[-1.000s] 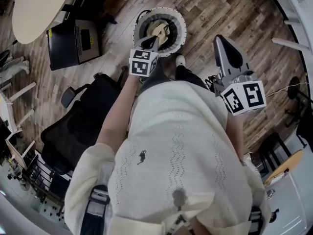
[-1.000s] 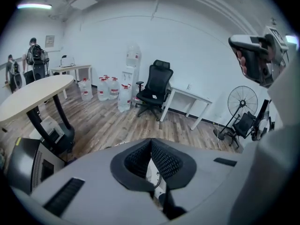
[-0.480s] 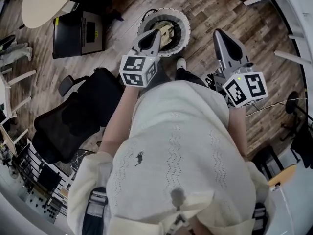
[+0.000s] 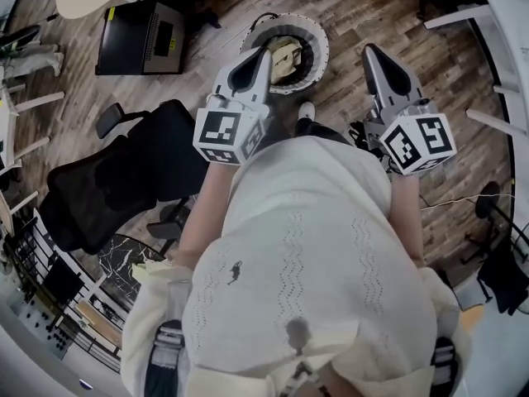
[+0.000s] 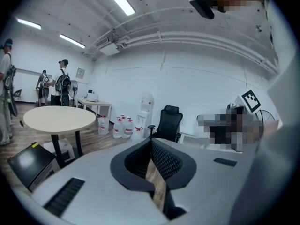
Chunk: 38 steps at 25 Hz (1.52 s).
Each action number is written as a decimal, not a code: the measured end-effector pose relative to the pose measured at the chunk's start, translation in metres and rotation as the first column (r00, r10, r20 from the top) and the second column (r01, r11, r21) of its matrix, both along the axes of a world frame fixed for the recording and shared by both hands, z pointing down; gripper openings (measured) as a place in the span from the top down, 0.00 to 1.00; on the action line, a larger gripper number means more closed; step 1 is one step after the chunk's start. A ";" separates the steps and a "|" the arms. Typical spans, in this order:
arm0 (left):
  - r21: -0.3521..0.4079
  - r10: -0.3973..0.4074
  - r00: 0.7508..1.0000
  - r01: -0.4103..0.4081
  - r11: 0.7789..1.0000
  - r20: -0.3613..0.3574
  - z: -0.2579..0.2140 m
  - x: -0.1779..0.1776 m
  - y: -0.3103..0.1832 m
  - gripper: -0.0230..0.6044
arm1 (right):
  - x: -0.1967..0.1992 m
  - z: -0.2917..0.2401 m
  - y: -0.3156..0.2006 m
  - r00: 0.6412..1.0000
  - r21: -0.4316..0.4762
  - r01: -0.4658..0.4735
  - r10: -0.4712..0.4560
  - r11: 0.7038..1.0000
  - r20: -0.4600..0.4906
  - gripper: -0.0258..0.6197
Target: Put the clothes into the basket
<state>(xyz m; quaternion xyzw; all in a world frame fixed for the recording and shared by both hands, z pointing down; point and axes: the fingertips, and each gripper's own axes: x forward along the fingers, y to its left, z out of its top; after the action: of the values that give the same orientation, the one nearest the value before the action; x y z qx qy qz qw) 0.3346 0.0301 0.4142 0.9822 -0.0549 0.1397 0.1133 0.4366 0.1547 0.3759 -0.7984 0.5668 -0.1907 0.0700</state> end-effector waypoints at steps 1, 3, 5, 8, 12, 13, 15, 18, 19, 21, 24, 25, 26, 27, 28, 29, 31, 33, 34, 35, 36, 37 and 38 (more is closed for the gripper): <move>0.005 -0.012 1.000 0.012 1.000 -0.007 -0.003 -0.005 0.006 0.93 | -0.002 0.000 0.004 1.000 0.000 0.009 -0.009 1.000 -0.001 0.95; 0.011 -0.039 0.999 0.039 0.999 -0.019 -0.009 -0.015 0.014 0.93 | -0.007 0.000 0.010 0.999 0.002 0.032 -0.032 1.000 -0.008 0.95; 0.015 -0.065 0.998 0.065 0.998 -0.028 -0.013 -0.025 0.022 0.93 | -0.012 -0.002 0.015 0.998 0.005 0.053 -0.053 0.999 -0.016 0.95; 0.020 -0.100 0.994 0.101 0.995 -0.039 -0.018 -0.038 0.032 0.93 | -0.018 -0.006 0.023 0.996 0.013 0.084 -0.084 0.996 -0.028 0.95; 0.030 -0.133 0.989 0.135 0.990 -0.059 -0.027 -0.042 0.045 0.93 | -0.017 -0.013 0.035 0.993 0.028 0.109 -0.108 0.994 -0.047 0.95; 0.033 -0.137 0.989 0.139 0.990 -0.064 -0.030 -0.043 0.048 0.93 | -0.017 -0.015 0.037 0.992 0.031 0.113 -0.111 0.993 -0.051 0.95; 0.042 -0.140 0.987 0.143 0.989 -0.073 -0.036 -0.043 0.054 0.93 | -0.018 -0.020 0.043 0.992 0.039 0.117 -0.115 0.992 -0.059 0.95; 0.064 -0.140 0.986 0.146 0.987 -0.087 -0.046 -0.042 0.062 0.93 | -0.019 -0.027 0.051 0.991 0.061 0.122 -0.117 0.991 -0.070 0.95; 0.072 -0.140 0.986 0.147 0.987 -0.090 -0.048 -0.041 0.064 0.93 | -0.019 -0.030 0.052 0.990 0.070 0.126 -0.120 0.990 -0.074 0.95; 0.082 -0.139 0.986 0.147 0.986 -0.093 -0.053 -0.040 0.068 0.93 | -0.018 -0.034 0.056 0.989 0.090 0.131 -0.124 0.987 -0.077 0.95; 0.089 -0.139 0.986 0.147 0.985 -0.091 -0.057 -0.040 0.074 0.93 | -0.016 -0.040 0.062 0.989 0.120 0.130 -0.121 0.984 -0.080 0.95; 0.092 -0.140 0.986 0.148 0.985 -0.088 -0.057 -0.040 0.074 0.93 | -0.016 -0.042 0.063 0.989 0.128 0.129 -0.119 0.983 -0.085 0.95; 0.093 -0.140 0.986 0.148 0.985 -0.085 -0.057 -0.041 0.075 0.93 | -0.016 -0.044 0.064 0.989 0.134 0.127 -0.116 0.983 -0.089 0.95; 0.092 -0.140 0.987 0.147 0.985 -0.082 -0.056 -0.043 0.075 0.93 | -0.016 -0.045 0.066 0.989 0.138 0.124 -0.111 0.983 -0.094 0.95; 0.090 -0.138 0.987 0.145 0.985 -0.079 -0.055 -0.044 0.076 0.93 | -0.017 -0.046 0.067 0.990 0.141 0.119 -0.106 0.983 -0.096 0.95; 0.088 -0.135 0.988 0.142 0.986 -0.077 -0.055 -0.046 0.076 0.93 | -0.017 -0.047 0.069 0.990 0.143 0.114 -0.101 0.983 -0.098 0.95; 0.085 -0.128 0.989 0.135 0.987 -0.074 -0.055 -0.047 0.076 0.93 | -0.017 -0.049 0.071 0.991 0.148 0.104 -0.089 0.984 -0.100 0.95; 0.084 -0.123 0.990 0.129 0.988 -0.075 -0.055 -0.045 0.075 0.93 | -0.017 -0.050 0.073 0.992 0.149 0.094 -0.080 0.984 -0.102 0.95; 0.084 -0.120 0.990 0.126 0.988 -0.076 -0.055 -0.043 0.075 0.93 | -0.016 -0.050 0.074 0.992 0.149 0.090 -0.075 0.985 -0.103 0.95; 0.082 -0.116 0.990 0.122 0.989 -0.078 -0.055 -0.041 0.075 0.93 | -0.016 -0.049 0.076 0.992 0.147 0.085 -0.070 0.985 -0.105 0.95; 0.079 -0.111 0.991 0.117 0.990 -0.080 -0.054 -0.038 0.076 0.93 | -0.015 -0.049 0.078 0.992 0.144 0.080 -0.065 0.986 -0.108 0.95; 0.076 -0.105 0.991 0.111 0.991 -0.083 -0.054 -0.035 0.077 0.93 | -0.014 -0.048 0.079 0.992 0.140 0.075 -0.060 0.987 -0.111 0.95; 0.074 -0.098 0.992 0.105 0.992 -0.085 -0.054 -0.032 0.078 0.93 | -0.014 -0.048 0.080 0.992 0.135 0.071 -0.056 0.988 -0.113 0.95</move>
<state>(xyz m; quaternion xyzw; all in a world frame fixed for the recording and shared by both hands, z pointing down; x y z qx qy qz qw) 0.3026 0.1081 0.3598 0.9866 -0.1055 0.0916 0.0837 0.4230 0.2348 0.3276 -0.7824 0.6067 -0.1092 0.0884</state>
